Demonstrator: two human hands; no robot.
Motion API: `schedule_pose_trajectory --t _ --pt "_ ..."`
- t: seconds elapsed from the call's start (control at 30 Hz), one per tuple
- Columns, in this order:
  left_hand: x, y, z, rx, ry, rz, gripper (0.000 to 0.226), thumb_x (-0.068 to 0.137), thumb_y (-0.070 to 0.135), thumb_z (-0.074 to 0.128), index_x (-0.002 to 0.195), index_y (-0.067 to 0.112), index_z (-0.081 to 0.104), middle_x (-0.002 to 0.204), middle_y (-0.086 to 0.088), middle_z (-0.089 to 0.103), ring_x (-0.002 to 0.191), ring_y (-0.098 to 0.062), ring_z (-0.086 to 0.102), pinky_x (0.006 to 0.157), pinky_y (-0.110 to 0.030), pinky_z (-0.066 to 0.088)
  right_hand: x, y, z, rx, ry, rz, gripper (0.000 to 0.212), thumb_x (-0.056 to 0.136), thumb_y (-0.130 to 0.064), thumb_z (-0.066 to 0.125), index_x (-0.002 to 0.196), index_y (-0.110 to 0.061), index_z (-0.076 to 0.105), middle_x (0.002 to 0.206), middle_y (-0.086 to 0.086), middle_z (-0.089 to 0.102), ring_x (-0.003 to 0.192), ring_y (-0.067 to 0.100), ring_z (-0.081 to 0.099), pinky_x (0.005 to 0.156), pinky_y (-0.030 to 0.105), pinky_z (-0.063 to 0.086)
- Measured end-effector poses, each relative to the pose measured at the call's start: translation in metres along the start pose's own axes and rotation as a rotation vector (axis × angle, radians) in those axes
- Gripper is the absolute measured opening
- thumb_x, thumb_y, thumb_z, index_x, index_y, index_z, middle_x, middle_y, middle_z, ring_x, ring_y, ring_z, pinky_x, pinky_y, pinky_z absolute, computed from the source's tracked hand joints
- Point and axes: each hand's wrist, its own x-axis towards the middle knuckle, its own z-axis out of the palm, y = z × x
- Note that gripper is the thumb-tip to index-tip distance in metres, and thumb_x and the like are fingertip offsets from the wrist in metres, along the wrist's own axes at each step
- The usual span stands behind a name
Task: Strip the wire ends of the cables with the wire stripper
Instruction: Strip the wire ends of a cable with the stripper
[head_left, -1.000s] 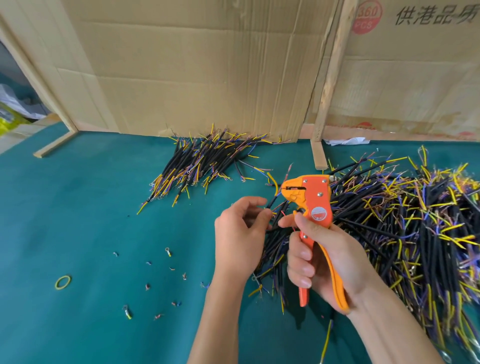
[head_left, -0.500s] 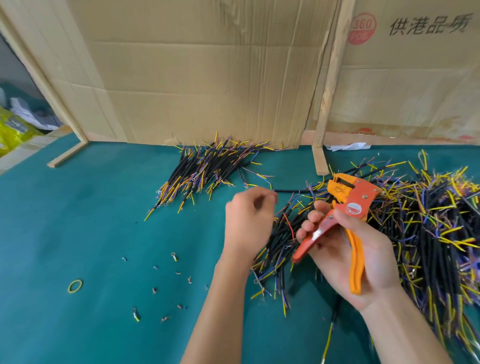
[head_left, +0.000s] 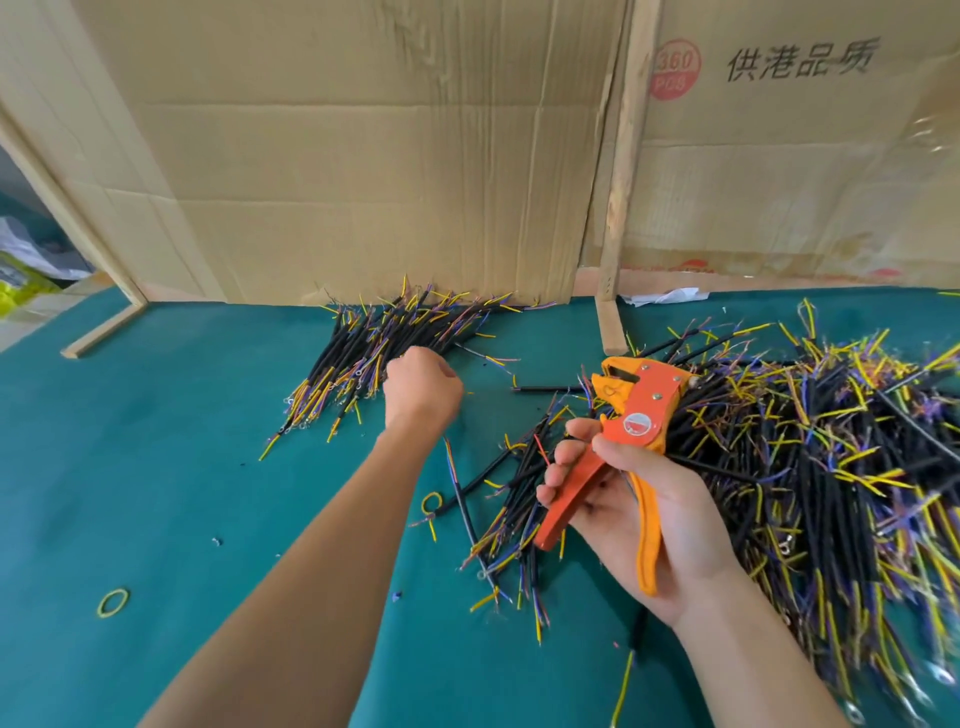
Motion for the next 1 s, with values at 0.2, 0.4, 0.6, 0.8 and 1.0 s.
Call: schedule_pose_trajectory --t 0.2,0.4,0.6,0.8,1.0 --pt "-0.012 -0.017 0.002 0.074 0.012 0.019 0.030 0.083 0.044 0.071 0.092 0.015 0.071 0.102 -0.016 0.069 0.102 -0.038 0.061 0.084 -0.037 0.048 -0.001 0.001 0.000 -0.020 0.019 -0.009 0.029 0.076 -0.009 0.072 0.104 -0.001 0.070 0.088 0.021 0.064 0.076 0.035 0.065 0.073 0.045 0.058" --pt "0.005 -0.008 0.005 0.277 -0.157 -0.035 0.040 0.090 0.040 0.060 0.105 0.003 0.063 0.111 -0.018 0.063 0.102 -0.041 0.062 0.082 -0.042 0.051 0.000 0.001 0.001 -0.050 0.033 -0.009 0.033 0.075 -0.010 0.072 0.107 -0.001 0.068 0.088 0.020 0.064 0.076 0.033 0.066 0.072 0.045 0.059" --pt "0.008 -0.010 -0.011 0.262 -0.282 0.014 0.027 0.087 0.030 0.055 0.083 0.004 0.058 0.095 -0.024 0.069 0.092 -0.042 0.068 0.083 -0.043 0.057 0.001 0.002 -0.001 -0.064 0.029 -0.008 0.030 0.077 -0.011 0.071 0.105 -0.002 0.071 0.088 0.020 0.064 0.077 0.033 0.066 0.072 0.044 0.059" --pt "-0.030 -0.021 -0.039 0.280 -0.238 0.164 0.037 0.086 0.030 0.059 0.058 0.011 0.046 0.068 -0.013 0.055 0.080 -0.039 0.062 0.060 -0.032 0.041 0.002 0.003 -0.002 -0.057 0.026 -0.002 0.033 0.073 -0.011 0.074 0.105 -0.002 0.071 0.088 0.020 0.063 0.077 0.034 0.064 0.072 0.045 0.058" --pt "-0.060 -0.044 -0.087 0.371 -0.716 0.152 0.014 0.084 0.017 0.058 0.076 0.013 0.069 0.068 0.002 0.071 0.054 -0.010 0.067 0.055 -0.016 0.047 0.002 0.004 -0.003 -0.062 0.022 0.000 0.041 0.069 -0.014 0.077 0.107 -0.002 0.069 0.087 0.019 0.062 0.077 0.034 0.064 0.073 0.045 0.058"
